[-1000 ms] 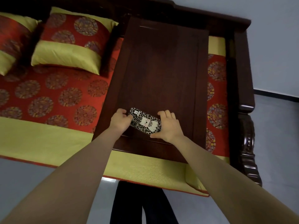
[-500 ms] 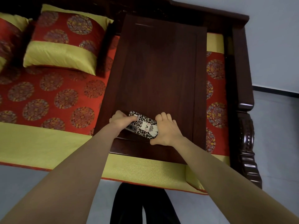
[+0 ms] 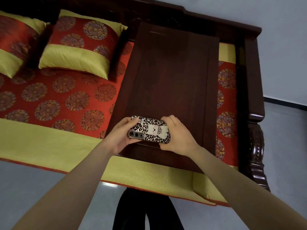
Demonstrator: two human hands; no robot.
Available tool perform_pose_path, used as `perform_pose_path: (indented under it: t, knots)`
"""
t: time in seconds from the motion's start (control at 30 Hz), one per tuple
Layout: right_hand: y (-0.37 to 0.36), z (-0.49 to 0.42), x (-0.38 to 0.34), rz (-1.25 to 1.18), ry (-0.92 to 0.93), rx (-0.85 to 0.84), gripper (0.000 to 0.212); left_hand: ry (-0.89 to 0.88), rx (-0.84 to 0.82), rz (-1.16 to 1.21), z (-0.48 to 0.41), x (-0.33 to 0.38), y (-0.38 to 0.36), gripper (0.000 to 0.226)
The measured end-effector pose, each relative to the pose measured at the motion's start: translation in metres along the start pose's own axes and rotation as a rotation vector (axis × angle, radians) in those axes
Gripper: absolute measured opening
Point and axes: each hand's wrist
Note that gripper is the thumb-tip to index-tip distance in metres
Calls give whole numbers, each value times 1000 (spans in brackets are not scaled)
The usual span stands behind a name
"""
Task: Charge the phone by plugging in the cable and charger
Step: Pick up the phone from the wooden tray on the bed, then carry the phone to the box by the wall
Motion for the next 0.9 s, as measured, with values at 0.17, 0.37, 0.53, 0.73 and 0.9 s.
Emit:
perform_pose_path:
  t: [0.17, 0.37, 0.53, 0.73, 0.9]
  knots:
    - [20, -13, -39, 6, 158, -25, 87, -147, 96, 123, 35, 6, 27, 20]
    - [22, -35, -119, 5, 385, -92, 89, -281, 216, 259, 95, 14, 89, 13]
    - [2, -54, -211, 47, 583, -159, 95, -403, 334, 433, 159, 8, 161, 15]
    - [-49, -60, -343, 256, 819, -157, 90, -494, 491, 542, 242, -10, 254, 21]
    - [-101, -45, -463, 229, 921, -236, 88, -558, 624, 553, 324, -21, 345, 17]
Point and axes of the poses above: each hand's wrist, its own z-axis away from the middle knuckle, its own y-axis out of the back of the hand, x = y × z, and after that the axes turned 8 degrees about z, right-handed
